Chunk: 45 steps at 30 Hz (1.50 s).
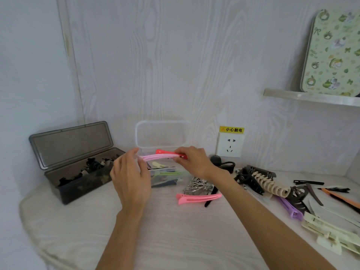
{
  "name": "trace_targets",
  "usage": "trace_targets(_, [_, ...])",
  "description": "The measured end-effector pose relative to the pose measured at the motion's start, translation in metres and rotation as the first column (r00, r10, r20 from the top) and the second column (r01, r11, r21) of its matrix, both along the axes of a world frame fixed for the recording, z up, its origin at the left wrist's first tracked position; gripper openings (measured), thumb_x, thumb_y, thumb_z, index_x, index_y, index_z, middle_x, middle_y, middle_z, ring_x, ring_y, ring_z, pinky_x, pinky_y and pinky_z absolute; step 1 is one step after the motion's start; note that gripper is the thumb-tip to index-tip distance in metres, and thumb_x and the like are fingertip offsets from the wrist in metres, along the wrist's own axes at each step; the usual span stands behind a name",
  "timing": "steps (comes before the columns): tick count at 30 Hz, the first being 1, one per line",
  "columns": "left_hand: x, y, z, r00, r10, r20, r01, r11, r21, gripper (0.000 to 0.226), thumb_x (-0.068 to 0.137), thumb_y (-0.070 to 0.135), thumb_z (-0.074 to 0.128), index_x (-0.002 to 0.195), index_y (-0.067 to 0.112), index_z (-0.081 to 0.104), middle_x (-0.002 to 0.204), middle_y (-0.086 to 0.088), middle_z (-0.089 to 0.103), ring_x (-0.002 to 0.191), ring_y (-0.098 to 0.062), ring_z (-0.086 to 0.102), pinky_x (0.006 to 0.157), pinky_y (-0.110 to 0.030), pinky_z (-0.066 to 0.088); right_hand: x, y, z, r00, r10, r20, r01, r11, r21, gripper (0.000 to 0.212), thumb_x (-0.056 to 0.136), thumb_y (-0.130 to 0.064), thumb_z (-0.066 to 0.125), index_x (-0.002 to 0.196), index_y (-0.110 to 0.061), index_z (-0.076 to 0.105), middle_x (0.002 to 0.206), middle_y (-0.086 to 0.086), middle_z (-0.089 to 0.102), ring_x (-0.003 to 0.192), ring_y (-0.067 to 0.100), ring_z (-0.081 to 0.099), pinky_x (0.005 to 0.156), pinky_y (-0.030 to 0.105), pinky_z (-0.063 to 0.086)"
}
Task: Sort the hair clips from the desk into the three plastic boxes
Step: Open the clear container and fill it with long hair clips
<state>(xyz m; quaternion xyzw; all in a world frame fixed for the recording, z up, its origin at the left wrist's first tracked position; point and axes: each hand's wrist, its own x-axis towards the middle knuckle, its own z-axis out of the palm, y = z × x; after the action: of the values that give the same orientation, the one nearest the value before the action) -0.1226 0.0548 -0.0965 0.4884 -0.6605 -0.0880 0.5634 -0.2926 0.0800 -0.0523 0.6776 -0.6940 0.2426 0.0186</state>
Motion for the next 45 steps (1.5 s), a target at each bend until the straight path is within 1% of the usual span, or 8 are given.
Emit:
trace_targets(5, [-0.002, 0.002, -0.001, 0.996, -0.053, 0.066, 0.056, 0.997, -0.045, 0.034, 0.083, 0.0, 0.054, 0.113, 0.014, 0.059, 0.11, -0.006, 0.063, 0.11, -0.025, 0.047, 0.092, -0.034, 0.032, -0.001, -0.009, 0.007, 0.995, 0.097, 0.011, -0.097, 0.973, 0.21, 0.037, 0.096, -0.016, 0.041, 0.132, -0.021, 0.05, 0.136, 0.0, 0.053, 0.129, 0.019, 0.042, 0.111, 0.04, 0.027])
trace_targets(9, [-0.011, 0.016, 0.004, 0.964, -0.174, 0.2, 0.201, 0.972, -0.124, 0.013, 0.091, 0.022, 0.053, 0.096, 0.019, 0.065, 0.091, 0.004, 0.065, 0.085, -0.017, 0.055, 0.074, -0.028, 0.037, -0.025, 0.038, 0.017, 0.961, 0.121, 0.247, -0.132, 0.991, 0.029, 0.026, 0.093, -0.02, 0.052, 0.117, -0.021, 0.061, 0.117, -0.008, 0.061, 0.109, 0.008, 0.052, 0.096, 0.023, 0.036])
trace_targets(12, [-0.022, 0.029, 0.002, 0.81, -0.45, 0.377, 0.488, 0.873, -0.006, 0.019, 0.088, 0.043, 0.052, 0.085, 0.029, 0.065, 0.083, 0.019, 0.06, 0.079, -0.004, 0.053, 0.065, -0.025, 0.042, -0.046, 0.081, 0.006, 0.94, 0.087, 0.33, -0.108, 0.993, 0.046, 0.016, 0.091, -0.023, 0.055, 0.095, -0.021, 0.07, 0.098, -0.003, 0.069, 0.097, 0.015, 0.063, 0.087, 0.033, 0.049])
trace_targets(17, [-0.034, 0.034, -0.007, 0.614, -0.518, 0.595, 0.609, 0.791, 0.06, 0.043, 0.071, 0.072, 0.049, 0.085, 0.036, 0.068, 0.095, 0.021, 0.066, 0.101, 0.005, 0.053, 0.083, -0.022, 0.045, -0.071, 0.113, -0.031, 0.943, 0.089, 0.321, -0.182, 0.945, 0.273, 0.028, 0.087, -0.033, 0.061, 0.114, -0.03, 0.064, 0.122, -0.017, 0.057, 0.115, -0.004, 0.05, 0.102, 0.024, 0.042])
trace_targets(21, [-0.03, 0.03, -0.007, 0.618, -0.497, 0.609, 0.591, 0.805, 0.057, 0.036, 0.061, 0.065, 0.066, 0.082, 0.037, 0.064, 0.077, 0.025, 0.056, 0.069, 0.01, 0.043, 0.066, -0.014, 0.041, -0.075, 0.12, -0.045, 0.975, 0.027, 0.22, -0.068, 0.982, 0.179, 0.032, 0.075, -0.037, 0.073, 0.106, -0.034, 0.068, 0.108, -0.011, 0.057, 0.101, 0.004, 0.055, 0.089, 0.021, 0.044])
trace_targets(27, [-0.025, 0.029, -0.008, 0.632, -0.492, 0.599, 0.609, 0.793, 0.009, 0.012, 0.071, 0.04, 0.064, 0.081, 0.033, 0.066, 0.089, 0.022, 0.062, 0.086, -0.005, 0.055, 0.079, -0.023, 0.043, -0.089, 0.129, -0.043, 0.979, -0.041, 0.2, 0.012, 0.99, 0.144, 0.014, 0.082, -0.023, 0.068, 0.094, -0.027, 0.074, 0.083, -0.013, 0.064, 0.078, 0.012, 0.059, 0.074, 0.029, 0.048])
trace_targets(34, [-0.018, 0.024, 0.007, 0.976, -0.146, 0.163, 0.179, 0.96, -0.214, 0.016, 0.091, 0.023, 0.056, 0.106, 0.021, 0.061, 0.092, 0.002, 0.066, 0.085, -0.022, 0.054, 0.074, -0.035, 0.04, -0.067, 0.112, -0.025, 0.917, -0.05, 0.396, 0.165, 0.951, -0.263, 0.016, 0.09, -0.013, 0.057, 0.102, -0.018, 0.067, 0.091, -0.009, 0.059, 0.082, 0.005, 0.053, 0.074, 0.019, 0.043])
trace_targets(45, [-0.016, -0.003, -0.012, 0.944, -0.051, 0.326, 0.059, 0.998, -0.016, 0.031, 0.093, 0.022, 0.042, 0.112, 0.014, 0.065, 0.122, -0.012, 0.06, 0.111, -0.036, 0.051, 0.1, -0.049, 0.036, 0.021, 0.043, -0.025, 0.967, -0.035, 0.252, 0.101, 0.963, -0.251, 0.037, 0.095, -0.012, 0.044, 0.13, -0.017, 0.053, 0.129, 0.004, 0.06, 0.122, 0.024, 0.049, 0.105, 0.037, 0.038])
